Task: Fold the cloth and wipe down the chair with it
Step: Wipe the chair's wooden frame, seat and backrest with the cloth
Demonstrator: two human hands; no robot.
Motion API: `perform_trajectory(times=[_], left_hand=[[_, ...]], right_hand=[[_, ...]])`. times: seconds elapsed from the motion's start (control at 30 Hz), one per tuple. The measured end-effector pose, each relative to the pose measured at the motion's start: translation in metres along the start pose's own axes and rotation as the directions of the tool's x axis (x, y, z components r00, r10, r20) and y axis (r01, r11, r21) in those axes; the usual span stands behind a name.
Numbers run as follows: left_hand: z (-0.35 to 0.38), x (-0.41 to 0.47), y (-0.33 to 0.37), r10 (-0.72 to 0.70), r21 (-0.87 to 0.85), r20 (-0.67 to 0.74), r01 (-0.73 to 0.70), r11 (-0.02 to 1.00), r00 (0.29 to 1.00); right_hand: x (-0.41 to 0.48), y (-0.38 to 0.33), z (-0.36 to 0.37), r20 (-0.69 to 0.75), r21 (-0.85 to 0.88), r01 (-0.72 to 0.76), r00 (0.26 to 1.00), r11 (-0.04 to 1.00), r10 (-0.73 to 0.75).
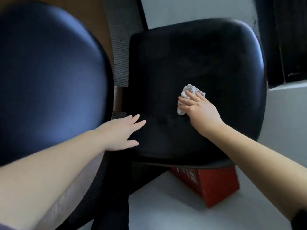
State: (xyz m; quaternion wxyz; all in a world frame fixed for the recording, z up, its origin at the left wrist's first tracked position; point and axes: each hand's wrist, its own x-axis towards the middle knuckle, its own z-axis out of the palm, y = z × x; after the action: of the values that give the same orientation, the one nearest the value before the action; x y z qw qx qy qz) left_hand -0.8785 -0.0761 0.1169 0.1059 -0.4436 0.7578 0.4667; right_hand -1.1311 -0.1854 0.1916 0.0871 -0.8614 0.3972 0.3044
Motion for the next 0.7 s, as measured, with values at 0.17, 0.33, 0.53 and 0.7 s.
perform_trajectory(times=[0.17, 0.33, 0.53, 0.7], left_hand=[[-0.022, 0.027, -0.01, 0.052, 0.141, -0.075, -0.041, 0.989, 0.996], [-0.028, 0.051, 0.004, 0.138, 0.291, -0.102, -0.103, 0.951, 0.985], [-0.039, 0.084, 0.022, 0.211, 0.392, -0.13, -0.145, 0.909, 0.969], [-0.046, 0.108, 0.017, 0.221, 0.428, -0.111, -0.154, 0.891, 0.969]], right_hand=[[-0.042, -0.008, 0.025, -0.258, 0.04, -0.111, 0.959, 0.993, 0.118], [-0.054, -0.014, 0.027, -0.367, 0.063, -0.215, 0.903, 0.975, 0.223], [-0.069, -0.034, 0.046, -0.564, 0.099, -0.411, 0.727, 0.906, 0.391], [-0.072, -0.086, 0.08, -0.378, 0.058, -0.258, 0.889, 0.964, 0.26]])
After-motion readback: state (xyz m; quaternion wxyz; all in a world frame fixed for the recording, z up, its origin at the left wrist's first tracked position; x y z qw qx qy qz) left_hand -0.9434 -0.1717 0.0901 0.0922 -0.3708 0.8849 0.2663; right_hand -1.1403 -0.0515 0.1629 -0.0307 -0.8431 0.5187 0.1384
